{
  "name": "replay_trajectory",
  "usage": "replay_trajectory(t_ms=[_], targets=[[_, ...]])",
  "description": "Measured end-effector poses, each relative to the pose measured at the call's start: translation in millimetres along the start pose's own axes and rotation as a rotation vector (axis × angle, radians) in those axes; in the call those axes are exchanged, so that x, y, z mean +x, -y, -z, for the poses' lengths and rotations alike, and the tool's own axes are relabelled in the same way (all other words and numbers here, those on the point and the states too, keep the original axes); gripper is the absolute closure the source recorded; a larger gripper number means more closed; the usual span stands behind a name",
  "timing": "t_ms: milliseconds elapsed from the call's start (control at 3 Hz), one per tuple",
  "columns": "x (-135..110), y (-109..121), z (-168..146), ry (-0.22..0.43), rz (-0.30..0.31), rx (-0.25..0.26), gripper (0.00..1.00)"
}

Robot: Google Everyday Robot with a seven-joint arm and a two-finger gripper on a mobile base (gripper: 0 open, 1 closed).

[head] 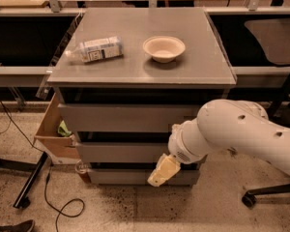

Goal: Open middle drawer

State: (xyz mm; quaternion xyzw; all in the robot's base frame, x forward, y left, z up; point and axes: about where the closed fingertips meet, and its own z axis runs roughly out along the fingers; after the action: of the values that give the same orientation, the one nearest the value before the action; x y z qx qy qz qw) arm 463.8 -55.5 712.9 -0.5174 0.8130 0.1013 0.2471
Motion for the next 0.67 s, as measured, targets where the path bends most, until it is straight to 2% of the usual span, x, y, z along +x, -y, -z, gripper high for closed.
replay_trajectory(t_ms=[333, 667], targets=[[-1, 11, -10, -0.015, 0.004, 0.022, 0.0], [11, 38, -40, -0.046, -0.006, 0.046, 0.0]])
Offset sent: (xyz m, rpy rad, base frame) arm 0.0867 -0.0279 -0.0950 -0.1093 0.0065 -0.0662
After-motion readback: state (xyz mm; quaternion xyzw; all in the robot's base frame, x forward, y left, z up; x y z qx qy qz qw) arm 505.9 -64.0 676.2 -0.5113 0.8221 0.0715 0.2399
